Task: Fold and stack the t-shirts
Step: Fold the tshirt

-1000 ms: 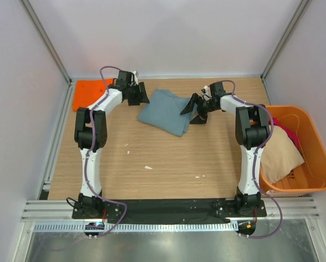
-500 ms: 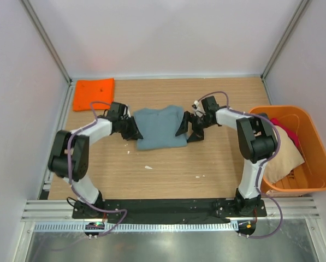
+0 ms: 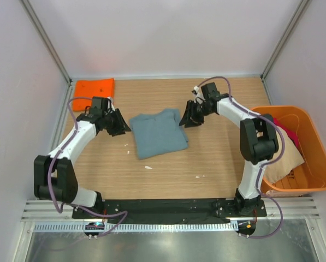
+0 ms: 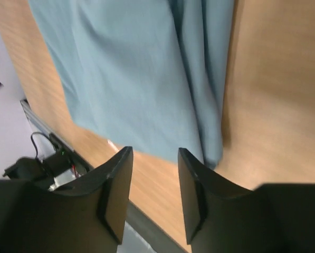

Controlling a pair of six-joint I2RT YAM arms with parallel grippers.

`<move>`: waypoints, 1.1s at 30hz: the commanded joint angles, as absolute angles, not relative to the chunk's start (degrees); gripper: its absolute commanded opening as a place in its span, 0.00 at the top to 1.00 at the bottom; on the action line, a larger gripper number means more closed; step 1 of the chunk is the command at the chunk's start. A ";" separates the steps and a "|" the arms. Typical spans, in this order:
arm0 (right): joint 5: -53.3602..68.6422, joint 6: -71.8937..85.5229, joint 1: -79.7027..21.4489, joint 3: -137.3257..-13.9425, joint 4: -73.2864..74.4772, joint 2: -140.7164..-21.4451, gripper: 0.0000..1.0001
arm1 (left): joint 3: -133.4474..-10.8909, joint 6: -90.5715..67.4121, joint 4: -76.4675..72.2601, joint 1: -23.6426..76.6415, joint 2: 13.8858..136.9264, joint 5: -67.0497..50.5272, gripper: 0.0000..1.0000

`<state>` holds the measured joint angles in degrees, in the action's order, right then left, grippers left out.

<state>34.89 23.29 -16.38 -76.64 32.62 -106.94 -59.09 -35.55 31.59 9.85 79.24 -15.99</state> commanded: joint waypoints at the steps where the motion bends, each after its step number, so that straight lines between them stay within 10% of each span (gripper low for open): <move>1: 34.09 22.41 -15.82 -86.20 32.52 -115.10 0.58 | -62.22 -35.86 29.19 8.97 84.54 -16.70 0.65; 33: 43.59 44.65 -15.56 -98.00 9.49 -132.54 0.62 | -69.70 -42.45 20.04 7.03 102.30 -17.93 0.67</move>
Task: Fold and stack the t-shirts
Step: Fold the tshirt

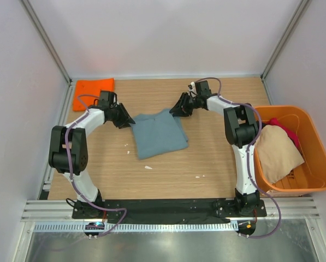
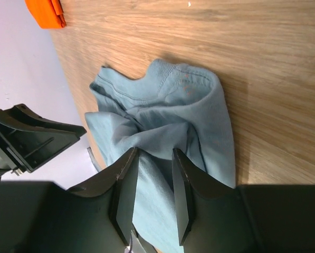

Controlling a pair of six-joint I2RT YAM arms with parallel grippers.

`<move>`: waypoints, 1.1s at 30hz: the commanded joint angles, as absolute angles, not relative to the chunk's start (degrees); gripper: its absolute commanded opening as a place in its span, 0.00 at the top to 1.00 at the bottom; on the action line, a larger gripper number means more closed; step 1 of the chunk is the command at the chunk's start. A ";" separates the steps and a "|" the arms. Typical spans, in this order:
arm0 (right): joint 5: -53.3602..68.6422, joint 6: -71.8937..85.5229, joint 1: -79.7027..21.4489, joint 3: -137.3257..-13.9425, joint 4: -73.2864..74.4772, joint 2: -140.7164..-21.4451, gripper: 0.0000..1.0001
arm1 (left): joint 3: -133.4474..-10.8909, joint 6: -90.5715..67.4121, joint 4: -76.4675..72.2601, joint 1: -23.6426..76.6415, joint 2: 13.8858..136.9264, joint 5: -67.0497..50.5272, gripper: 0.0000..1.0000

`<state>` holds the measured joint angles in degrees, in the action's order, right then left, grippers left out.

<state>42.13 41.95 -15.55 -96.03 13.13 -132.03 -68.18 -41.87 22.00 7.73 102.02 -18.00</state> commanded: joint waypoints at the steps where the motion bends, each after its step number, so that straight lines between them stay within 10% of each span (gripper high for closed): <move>1: 43.33 45.43 -15.56 -98.09 9.23 -132.80 0.62 | -69.78 -42.54 20.47 6.77 102.48 -17.67 0.67; 24: 43.24 45.96 -15.56 -97.30 8.88 -134.21 0.59 | -73.65 -44.29 16.70 5.89 111.00 -22.06 0.58; 30: 43.77 48.95 -15.56 -96.77 4.31 -133.95 0.96 | -74.09 -45.44 15.73 5.89 111.27 -21.71 0.69; 33: 42.72 48.34 -15.56 -97.12 5.88 -132.37 0.99 | -74.44 -45.88 15.91 5.98 111.09 -21.62 0.83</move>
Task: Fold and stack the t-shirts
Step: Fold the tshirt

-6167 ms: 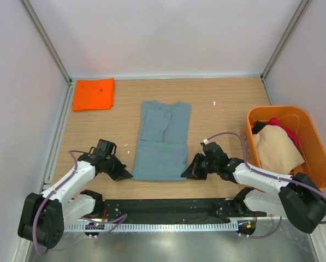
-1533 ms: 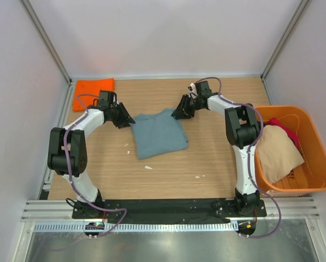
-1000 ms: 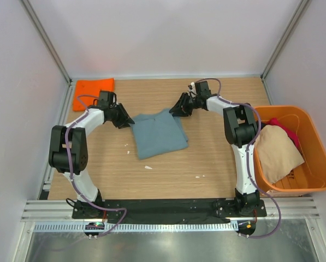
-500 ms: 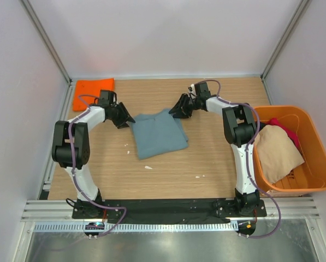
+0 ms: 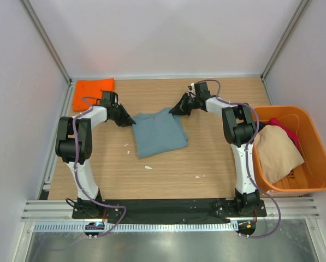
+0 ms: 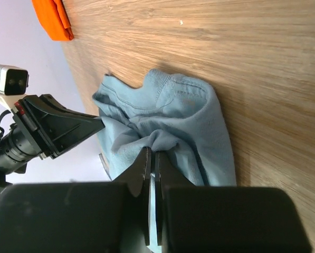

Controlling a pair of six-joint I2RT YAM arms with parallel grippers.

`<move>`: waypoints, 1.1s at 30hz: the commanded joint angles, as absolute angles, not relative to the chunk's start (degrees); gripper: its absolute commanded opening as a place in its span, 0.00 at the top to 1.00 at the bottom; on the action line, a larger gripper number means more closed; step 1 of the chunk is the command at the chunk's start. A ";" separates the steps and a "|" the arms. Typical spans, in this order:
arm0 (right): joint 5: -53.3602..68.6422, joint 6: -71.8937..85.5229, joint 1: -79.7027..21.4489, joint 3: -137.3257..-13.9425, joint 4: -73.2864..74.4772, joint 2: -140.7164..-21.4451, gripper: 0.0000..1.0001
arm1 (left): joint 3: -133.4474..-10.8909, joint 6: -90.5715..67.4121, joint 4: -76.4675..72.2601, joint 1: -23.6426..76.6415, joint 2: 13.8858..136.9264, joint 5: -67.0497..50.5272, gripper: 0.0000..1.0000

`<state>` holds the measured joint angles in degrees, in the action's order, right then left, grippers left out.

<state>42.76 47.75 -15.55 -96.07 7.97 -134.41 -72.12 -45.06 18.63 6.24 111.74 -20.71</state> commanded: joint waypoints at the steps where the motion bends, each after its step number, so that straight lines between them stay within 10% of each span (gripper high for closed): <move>1: 42.19 47.47 -15.56 -97.21 7.11 -131.67 0.99 | -74.53 -45.79 16.08 5.98 110.92 -21.45 0.87; 3: 40.79 44.57 -15.47 -97.12 11.85 -130.17 0.99 | -74.97 -45.79 17.39 5.80 110.66 -21.01 1.00; 22: 35.25 26.27 -15.12 -90.70 36.13 -109.16 0.99 | -70.40 -41.13 24.70 4.66 96.94 -21.09 1.00; 33: 41.22 27.16 -13.01 -104.64 21.81 -129.00 0.99 | -77.25 -39.46 19.53 4.13 107.92 -15.92 1.00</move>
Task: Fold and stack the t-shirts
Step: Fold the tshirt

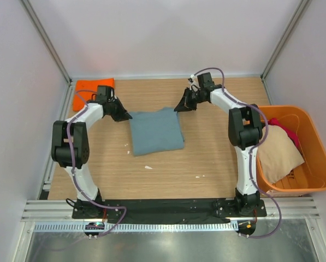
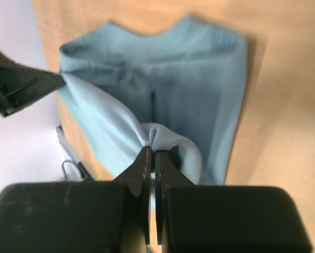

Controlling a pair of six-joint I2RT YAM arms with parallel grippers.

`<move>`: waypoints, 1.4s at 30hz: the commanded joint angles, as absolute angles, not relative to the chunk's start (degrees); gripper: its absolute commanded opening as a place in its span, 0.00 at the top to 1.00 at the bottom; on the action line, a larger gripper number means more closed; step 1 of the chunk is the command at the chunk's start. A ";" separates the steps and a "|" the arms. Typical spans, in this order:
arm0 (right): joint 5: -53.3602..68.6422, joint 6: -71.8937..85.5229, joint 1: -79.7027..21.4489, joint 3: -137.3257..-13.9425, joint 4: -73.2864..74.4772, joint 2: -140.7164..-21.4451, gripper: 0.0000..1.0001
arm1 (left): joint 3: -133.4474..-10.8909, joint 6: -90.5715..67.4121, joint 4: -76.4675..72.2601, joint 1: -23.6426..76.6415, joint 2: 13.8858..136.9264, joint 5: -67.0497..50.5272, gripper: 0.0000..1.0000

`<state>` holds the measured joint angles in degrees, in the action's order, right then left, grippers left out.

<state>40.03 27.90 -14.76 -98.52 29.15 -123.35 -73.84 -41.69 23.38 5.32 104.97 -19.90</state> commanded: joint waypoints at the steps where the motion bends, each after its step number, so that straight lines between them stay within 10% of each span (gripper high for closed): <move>1: 40.44 26.11 -13.01 -107.29 22.06 -131.37 0.99 | -77.17 -39.46 17.42 4.13 109.06 -16.08 1.00; 5: 42.62 24.00 -12.04 -121.61 28.64 -144.64 0.93 | -82.43 -38.94 15.81 4.13 117.67 -17.58 0.93; 9: 38.41 23.47 -11.69 -121.83 29.18 -140.90 0.47 | -82.27 -39.38 14.85 4.39 114.10 -14.60 0.59; 23: 44.54 28.20 -9.58 -93.10 18.22 -123.85 0.23 | -67.34 -43.40 11.54 5.27 104.34 -24.42 0.46; 33: 44.47 30.58 -12.83 -77.46 12.40 -119.37 0.34 | -54.77 -47.54 3.35 10.10 101.08 -27.59 0.49; 37: 44.21 31.02 -14.50 -70.33 11.60 -114.80 0.59 | -48.88 -49.04 2.90 11.51 98.19 -28.30 0.71; 42: 43.15 31.99 -17.05 -57.34 11.69 -104.87 0.63 | -37.82 -51.94 5.79 11.69 89.49 -30.23 0.93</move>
<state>43.97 31.40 -15.53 -62.63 12.08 -112.57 -42.44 -49.98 3.99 11.51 95.13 -28.21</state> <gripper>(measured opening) 0.375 0.102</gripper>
